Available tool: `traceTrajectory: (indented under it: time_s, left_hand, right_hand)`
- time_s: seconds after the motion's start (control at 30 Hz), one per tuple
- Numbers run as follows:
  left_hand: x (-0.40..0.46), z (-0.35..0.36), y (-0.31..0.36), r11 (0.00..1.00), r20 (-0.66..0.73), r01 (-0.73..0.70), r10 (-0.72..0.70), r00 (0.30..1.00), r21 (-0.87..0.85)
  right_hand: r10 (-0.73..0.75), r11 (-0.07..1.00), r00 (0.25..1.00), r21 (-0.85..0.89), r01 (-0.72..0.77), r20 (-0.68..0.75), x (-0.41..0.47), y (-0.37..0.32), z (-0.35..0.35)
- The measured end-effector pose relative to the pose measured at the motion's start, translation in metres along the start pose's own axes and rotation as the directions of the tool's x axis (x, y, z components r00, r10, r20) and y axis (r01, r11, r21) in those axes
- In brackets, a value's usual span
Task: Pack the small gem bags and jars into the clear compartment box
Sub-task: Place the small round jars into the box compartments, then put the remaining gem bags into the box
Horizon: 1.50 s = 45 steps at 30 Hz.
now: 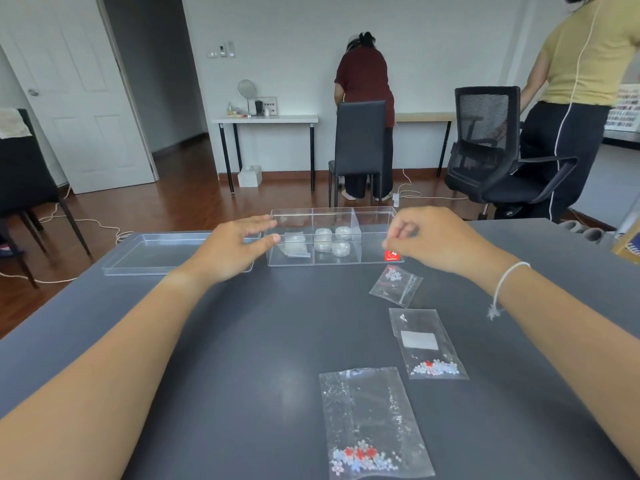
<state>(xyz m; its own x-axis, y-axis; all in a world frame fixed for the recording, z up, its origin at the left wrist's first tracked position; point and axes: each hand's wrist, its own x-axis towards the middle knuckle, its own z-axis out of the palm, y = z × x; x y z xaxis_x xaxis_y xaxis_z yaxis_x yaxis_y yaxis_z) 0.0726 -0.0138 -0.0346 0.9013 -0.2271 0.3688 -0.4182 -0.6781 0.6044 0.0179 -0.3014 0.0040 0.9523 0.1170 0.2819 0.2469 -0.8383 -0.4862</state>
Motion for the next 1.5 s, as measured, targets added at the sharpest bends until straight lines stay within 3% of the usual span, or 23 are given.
traceTrajectory:
  time_s: [0.17, 0.3, 0.4, 0.57, 0.7, 0.8, 1.17, 1.5]
  left_hand:
    - [0.0, -0.002, 0.022, 0.98, -0.101, -0.052, 0.073, 0.992, 0.191]
    - [-0.01, 0.011, 0.061, 0.968, -0.101, -0.19, 0.208, 0.973, 0.165]
    - [-0.026, 0.031, 0.091, 0.957, 0.025, -0.285, 0.284, 0.959, 0.055]
    - [-0.047, 0.059, 0.118, 0.962, 0.325, -0.271, 0.267, 0.907, -0.034]
    - [-0.053, 0.073, 0.121, 0.97, 0.433, -0.243, 0.222, 0.873, -0.006]
    - [-0.053, 0.079, 0.122, 0.972, 0.441, -0.235, 0.202, 0.874, 0.022]
    - [-0.051, 0.084, 0.123, 0.971, 0.442, -0.237, 0.211, 0.872, 0.005]
    - [-0.045, 0.077, 0.121, 0.969, 0.327, -0.046, 0.126, 0.937, -0.242]
  right_hand:
    - [0.204, 0.975, 0.958, -0.125, -0.182, 0.199, -0.019, 0.018, 0.006]
    - [0.242, 0.966, 0.937, -0.154, -0.208, 0.252, -0.022, 0.019, 0.007]
    - [0.248, 0.968, 0.926, -0.101, -0.228, 0.286, -0.024, 0.018, 0.004]
    - [0.258, 0.966, 0.912, -0.065, -0.25, 0.32, -0.025, 0.021, -0.002]
    - [0.256, 0.966, 0.918, -0.039, -0.256, 0.305, -0.024, 0.028, -0.01]
    - [0.246, 0.965, 0.92, 0.01, -0.262, 0.304, -0.023, 0.033, -0.016]
    - [0.234, 0.961, 0.957, 0.108, -0.254, 0.173, -0.016, 0.043, -0.03]
    - [0.199, 0.894, 0.972, 0.429, -0.128, -0.126, -0.011, 0.038, -0.04]
